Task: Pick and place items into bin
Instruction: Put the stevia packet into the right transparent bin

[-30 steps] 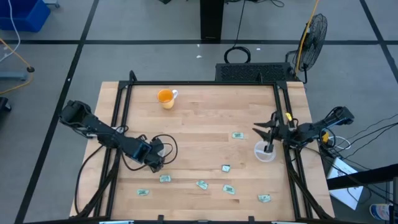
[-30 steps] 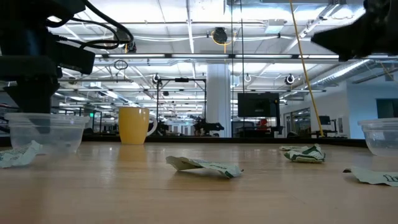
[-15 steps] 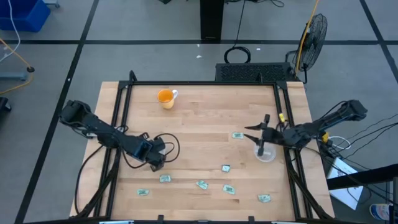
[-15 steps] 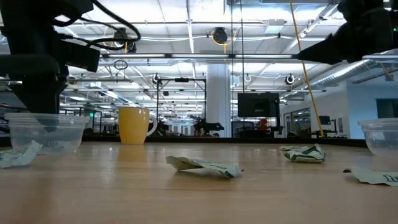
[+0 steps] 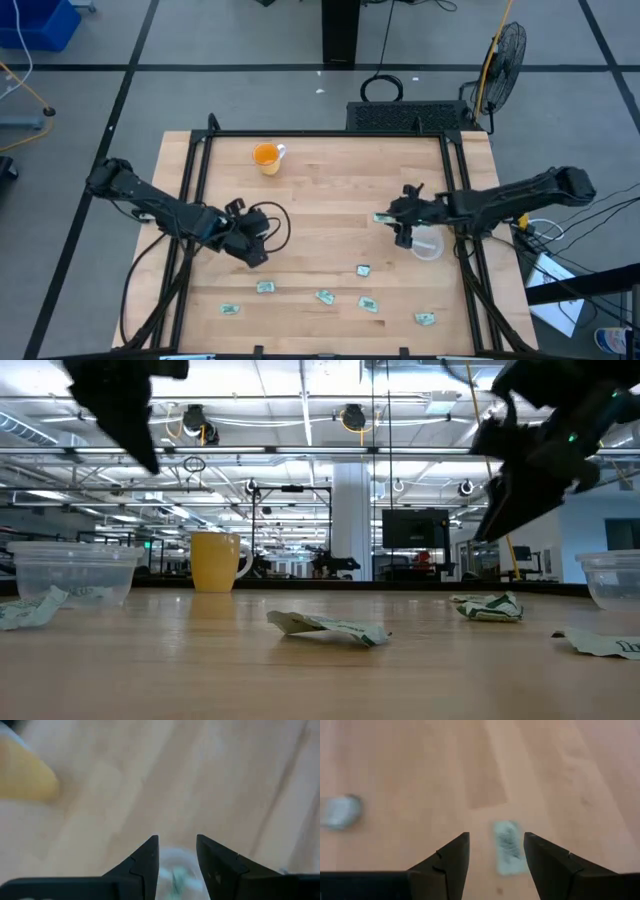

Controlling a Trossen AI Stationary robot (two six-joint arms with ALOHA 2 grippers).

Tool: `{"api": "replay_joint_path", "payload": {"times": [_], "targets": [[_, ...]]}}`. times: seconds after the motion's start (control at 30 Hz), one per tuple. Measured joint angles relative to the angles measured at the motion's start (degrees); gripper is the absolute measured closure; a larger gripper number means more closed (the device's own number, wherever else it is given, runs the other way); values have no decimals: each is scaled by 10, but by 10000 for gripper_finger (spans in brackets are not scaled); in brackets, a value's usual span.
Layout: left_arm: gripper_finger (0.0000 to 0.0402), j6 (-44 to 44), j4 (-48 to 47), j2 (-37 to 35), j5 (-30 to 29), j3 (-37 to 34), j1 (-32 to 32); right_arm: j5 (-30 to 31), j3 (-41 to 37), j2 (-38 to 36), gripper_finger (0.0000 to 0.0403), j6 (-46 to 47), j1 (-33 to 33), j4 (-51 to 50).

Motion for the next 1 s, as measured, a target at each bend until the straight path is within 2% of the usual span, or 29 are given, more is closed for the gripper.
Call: {"api": "replay_joint_path", "payload": {"times": [0.1, 0.2, 0.43, 0.6, 0.8, 1.0], "targets": [[265, 25, 2, 1, -57, 14, 0, 10, 0, 41, 220, 2, -29, 15], [266, 50, 27, 1, -86, 15, 4, 10, 0, 76, 220, -4, -54, 19], [266, 56, 35, 1, -92, 15, 5, -35, 0, 139, 220, -2, -101, 22], [266, 56, 34, 1, -92, 15, 4, -34, 3, 176, 232, -11, -108, 27], [266, 56, 35, 1, -92, 15, 4, -34, 3, 196, 269, -17, -108, 33], [266, 46, 35, 1, -91, 15, 4, -38, 2, 192, 346, -17, -108, 36]]}}
